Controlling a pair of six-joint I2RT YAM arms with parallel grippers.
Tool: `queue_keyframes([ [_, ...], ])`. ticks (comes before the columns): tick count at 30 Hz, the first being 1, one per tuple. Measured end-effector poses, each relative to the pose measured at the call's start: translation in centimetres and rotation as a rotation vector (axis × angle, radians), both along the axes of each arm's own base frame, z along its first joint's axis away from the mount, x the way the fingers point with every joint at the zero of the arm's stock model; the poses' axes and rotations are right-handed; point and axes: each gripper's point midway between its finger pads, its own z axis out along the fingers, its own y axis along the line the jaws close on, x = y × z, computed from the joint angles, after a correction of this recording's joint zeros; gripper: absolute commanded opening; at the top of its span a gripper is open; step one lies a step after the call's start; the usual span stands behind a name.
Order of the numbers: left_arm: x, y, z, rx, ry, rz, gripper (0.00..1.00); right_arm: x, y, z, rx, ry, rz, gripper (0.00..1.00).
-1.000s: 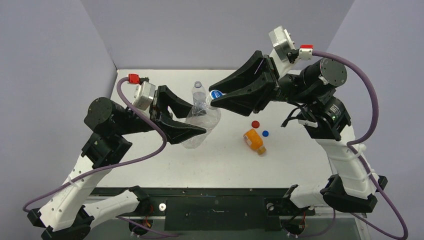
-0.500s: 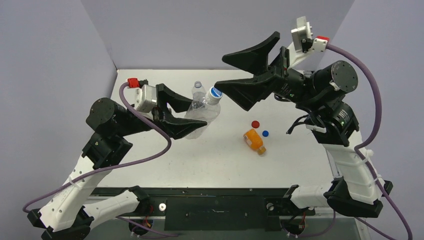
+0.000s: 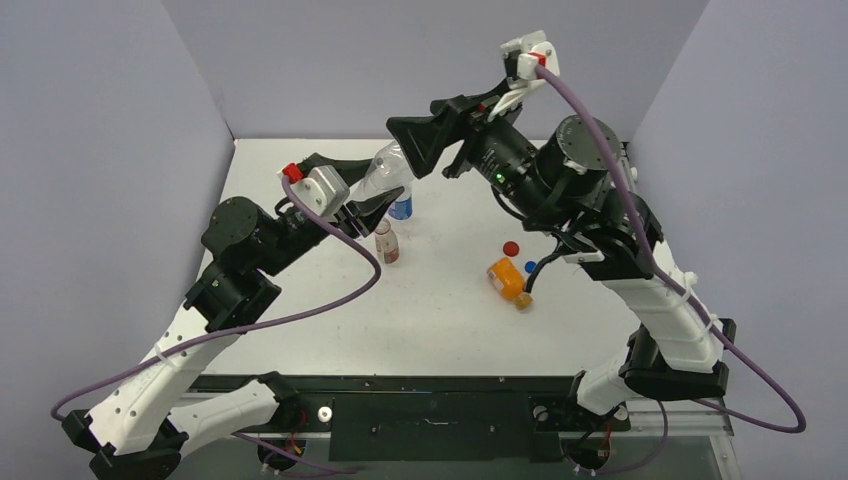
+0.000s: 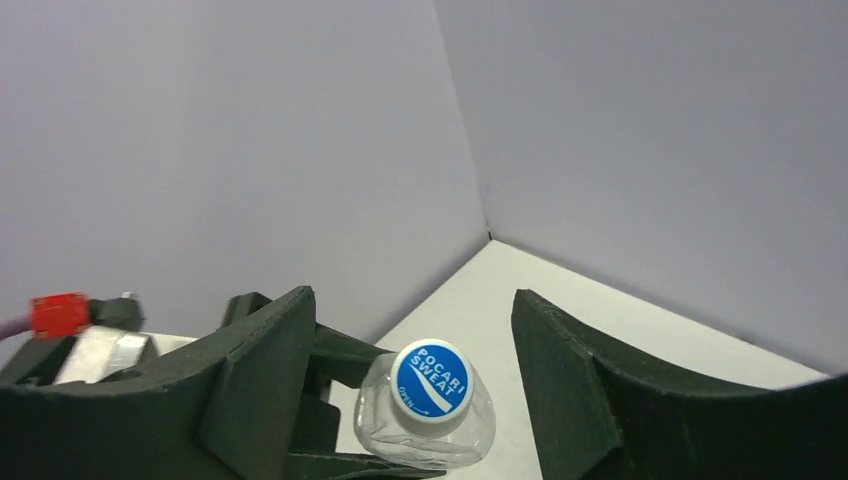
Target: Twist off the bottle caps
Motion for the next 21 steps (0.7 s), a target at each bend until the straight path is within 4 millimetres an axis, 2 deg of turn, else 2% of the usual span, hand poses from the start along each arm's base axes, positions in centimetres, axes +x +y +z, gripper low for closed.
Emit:
queue_keyframes([
  [3, 0.4, 0.3, 0.2, 0.000, -0.017, 0.031, 0.00, 1.5, 0.8, -2.3, -0.051, 0.041, -0.053, 0.55],
  [7, 0.6, 0.5, 0.4, -0.004, -0.026, 0.050, 0.00, 2.0, 0.8, -2.5, -0.051, 0.049, -0.082, 0.47],
  [10, 0.7, 0.6, 0.5, -0.008, -0.028, 0.059, 0.00, 2.0, 0.7, -2.3, -0.038, 0.048, -0.086, 0.47],
  [14, 0.8, 0.6, 0.5, -0.013, -0.029, 0.064, 0.00, 2.1, 0.8, -2.4, -0.034, 0.056, -0.085, 0.61],
  [15, 0.8, 0.7, 0.5, -0.013, -0.029, 0.064, 0.00, 2.1, 0.8, -2.4, -0.033, 0.058, -0.084, 0.62],
  [17, 0.8, 0.7, 0.6, -0.015, -0.031, 0.065, 0.00, 2.1, 0.9, -2.5, -0.033, 0.061, -0.084, 0.60],
  [21, 0.7, 0.8, 0.7, -0.020, -0.035, 0.065, 0.00, 2.5, 1.3, -2.9, -0.039, 0.070, -0.087, 0.50],
])
